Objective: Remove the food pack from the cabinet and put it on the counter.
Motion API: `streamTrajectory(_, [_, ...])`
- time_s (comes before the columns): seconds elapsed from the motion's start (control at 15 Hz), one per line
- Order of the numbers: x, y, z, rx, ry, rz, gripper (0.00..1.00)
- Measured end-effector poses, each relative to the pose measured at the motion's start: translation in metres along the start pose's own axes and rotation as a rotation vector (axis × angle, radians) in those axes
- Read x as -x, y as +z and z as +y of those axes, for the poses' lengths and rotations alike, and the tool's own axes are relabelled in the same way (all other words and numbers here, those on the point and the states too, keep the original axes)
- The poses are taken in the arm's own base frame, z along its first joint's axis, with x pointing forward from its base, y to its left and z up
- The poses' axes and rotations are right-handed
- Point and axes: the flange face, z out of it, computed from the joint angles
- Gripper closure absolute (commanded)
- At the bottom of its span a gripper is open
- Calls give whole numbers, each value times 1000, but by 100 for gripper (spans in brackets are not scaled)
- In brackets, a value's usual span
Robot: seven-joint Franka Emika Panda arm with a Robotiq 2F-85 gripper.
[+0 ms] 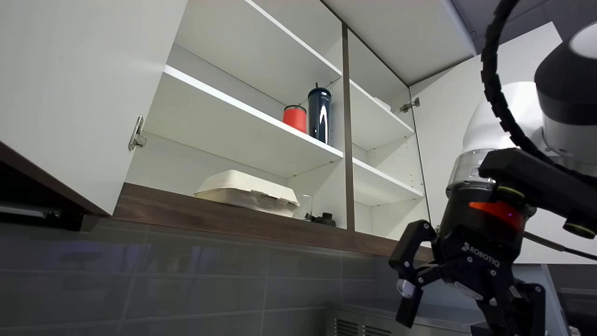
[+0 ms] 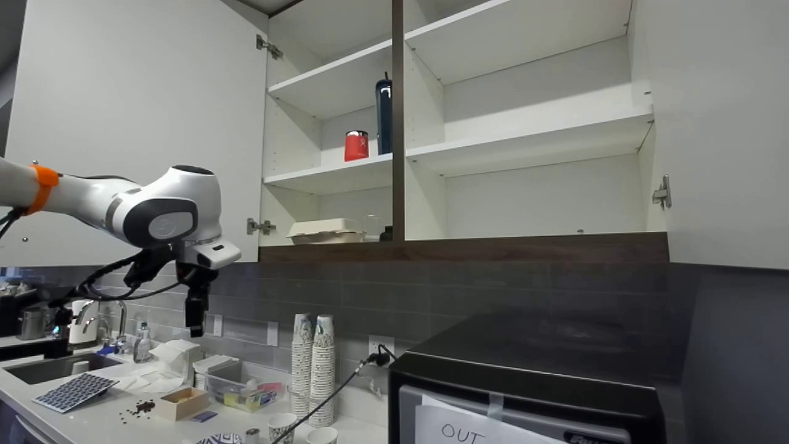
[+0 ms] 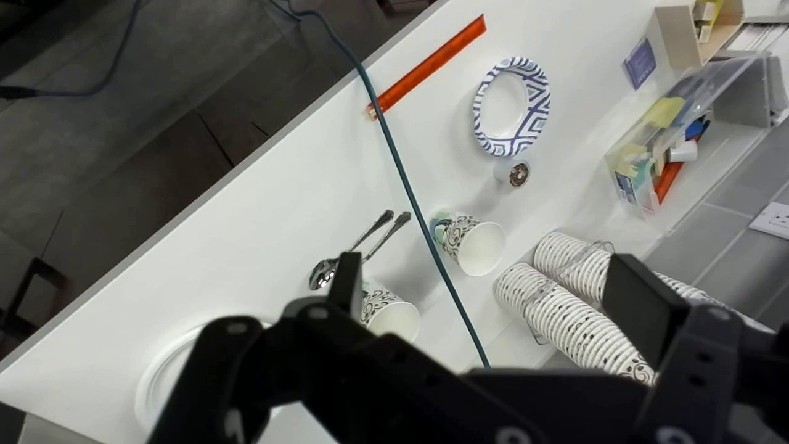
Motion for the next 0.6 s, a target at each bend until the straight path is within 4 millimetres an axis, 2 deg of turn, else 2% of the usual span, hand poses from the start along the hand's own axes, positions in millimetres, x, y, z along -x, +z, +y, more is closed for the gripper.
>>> streamTrajectory(0.13, [-1, -1, 0, -3, 8, 4, 0])
streamTrajectory(0.27, [-6, -5, -9, -72, 76, 22, 0])
streamTrajectory(0.4, [-17, -13, -25, -161, 148, 42, 0])
streamTrajectory(0.6, [-43, -24, -58, -309, 252, 75, 0])
